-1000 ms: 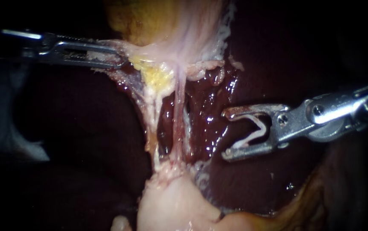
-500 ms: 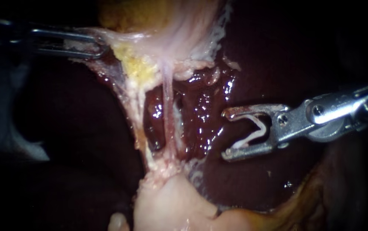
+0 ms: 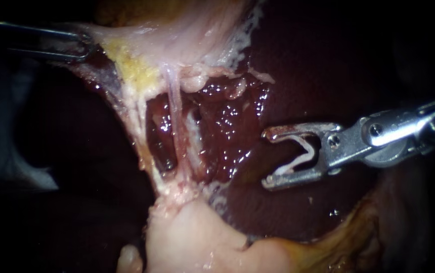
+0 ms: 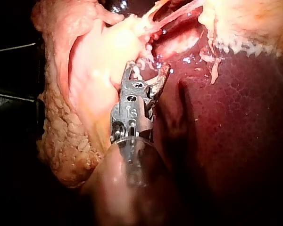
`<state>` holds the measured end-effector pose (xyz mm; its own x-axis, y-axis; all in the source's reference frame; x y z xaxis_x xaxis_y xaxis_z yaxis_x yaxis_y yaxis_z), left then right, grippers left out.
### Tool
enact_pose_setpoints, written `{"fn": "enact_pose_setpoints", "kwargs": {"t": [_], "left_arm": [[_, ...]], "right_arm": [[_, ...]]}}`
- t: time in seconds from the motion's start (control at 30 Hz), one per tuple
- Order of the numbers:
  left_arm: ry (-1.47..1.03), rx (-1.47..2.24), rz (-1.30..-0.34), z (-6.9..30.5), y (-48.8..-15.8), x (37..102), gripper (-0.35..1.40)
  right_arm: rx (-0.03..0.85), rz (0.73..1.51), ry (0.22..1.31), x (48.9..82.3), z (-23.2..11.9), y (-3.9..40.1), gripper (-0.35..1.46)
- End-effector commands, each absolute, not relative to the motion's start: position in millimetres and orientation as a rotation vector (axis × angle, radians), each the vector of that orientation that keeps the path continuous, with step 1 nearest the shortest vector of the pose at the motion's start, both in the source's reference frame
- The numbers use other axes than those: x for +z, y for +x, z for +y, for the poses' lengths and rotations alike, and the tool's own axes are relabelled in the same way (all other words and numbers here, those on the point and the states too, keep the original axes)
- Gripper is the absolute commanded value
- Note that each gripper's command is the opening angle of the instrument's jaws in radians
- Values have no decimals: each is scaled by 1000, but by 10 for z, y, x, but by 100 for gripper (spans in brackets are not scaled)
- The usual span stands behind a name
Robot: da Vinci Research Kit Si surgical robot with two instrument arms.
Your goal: Clipping first clip left tube
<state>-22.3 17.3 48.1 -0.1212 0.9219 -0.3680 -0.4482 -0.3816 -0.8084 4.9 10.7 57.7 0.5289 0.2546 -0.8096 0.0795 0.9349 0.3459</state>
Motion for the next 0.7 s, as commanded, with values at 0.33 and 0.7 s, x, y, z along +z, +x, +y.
{"fn": "enact_pose_setpoints", "kwargs": {"t": [0.33,0.7], "left_arm": [[-1085,1699,-635,173,-231,482,-35],[-1083,1697,-630,172,-242,483,-35]], "right_arm": [[114,1040,400,565,95,86,48],[163,1056,473,572,76,135,46]]}}
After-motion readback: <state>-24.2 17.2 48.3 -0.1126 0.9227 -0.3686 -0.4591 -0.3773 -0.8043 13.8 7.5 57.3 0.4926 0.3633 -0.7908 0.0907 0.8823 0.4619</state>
